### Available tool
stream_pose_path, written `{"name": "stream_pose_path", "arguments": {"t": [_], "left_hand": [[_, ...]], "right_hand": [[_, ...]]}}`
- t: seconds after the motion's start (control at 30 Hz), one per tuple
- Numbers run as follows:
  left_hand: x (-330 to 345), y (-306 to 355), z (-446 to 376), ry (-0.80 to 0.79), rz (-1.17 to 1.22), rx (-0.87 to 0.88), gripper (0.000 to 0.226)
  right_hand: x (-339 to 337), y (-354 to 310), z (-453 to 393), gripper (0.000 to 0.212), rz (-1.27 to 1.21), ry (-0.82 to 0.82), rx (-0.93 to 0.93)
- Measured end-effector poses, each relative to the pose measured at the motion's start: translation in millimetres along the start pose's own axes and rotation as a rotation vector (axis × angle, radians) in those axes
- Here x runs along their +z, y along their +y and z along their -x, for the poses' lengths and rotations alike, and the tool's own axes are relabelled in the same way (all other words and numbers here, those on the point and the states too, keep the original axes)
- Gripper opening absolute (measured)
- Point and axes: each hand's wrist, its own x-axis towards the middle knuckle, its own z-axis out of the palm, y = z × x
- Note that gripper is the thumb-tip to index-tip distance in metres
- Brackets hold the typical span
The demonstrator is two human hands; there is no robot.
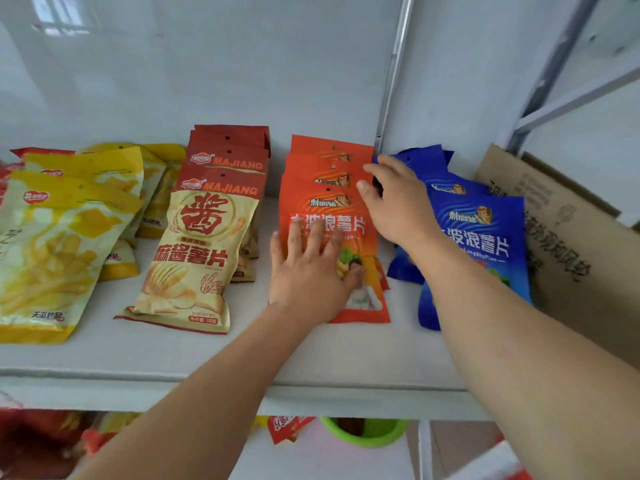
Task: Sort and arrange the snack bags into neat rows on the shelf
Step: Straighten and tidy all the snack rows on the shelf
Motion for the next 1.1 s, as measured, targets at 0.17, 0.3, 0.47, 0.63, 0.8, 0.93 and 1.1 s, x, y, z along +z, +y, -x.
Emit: {"name": "stream_pose_path", "arguments": {"t": [0.17, 0.3, 0.47, 0.63, 0.8, 0.93, 1.1], "left_hand": [[-5.5, 5.9, -0.9, -0.003, 0.009, -0.064, 0.081], [-13.1, 23.5, -2.5, 0.044, -0.036, -0.101, 0.083], [-9.6, 74.4, -0.8, 0.311, 0.138, 0.039, 0.077], [-0.7, 133.8, -10.0, 0.015, 0.748, -0.064, 0.071], [16.4, 153.6, -31.2, -0.167, 0.901, -0.369, 0.099], [30.3, 152.6, -39.6, -0.160, 0.956, -0.453, 0.113], [19.7, 153.5, -30.4, -0.161, 0.962, -0.454, 0.089]], "right_hand": [[-24.3, 26.8, 45.5, 0.046, -0.017, 0.051, 0.137], [-45.6, 51.3, 72.1, 0.044, -0.023, 0.107, 0.241], [-65.4, 86.7, 101.6, 0.045, -0.042, 0.151, 0.349], [-70.2, 107.6, 119.6, 0.058, -0.166, 0.124, 0.460], [-62.0, 112.0, 123.8, 0.076, -0.194, 0.008, 0.528], [-54.8, 114.6, 125.1, 0.084, -0.182, -0.048, 0.570], [-53.4, 120.1, 121.9, 0.084, -0.313, -0.048, 0.563]]}}
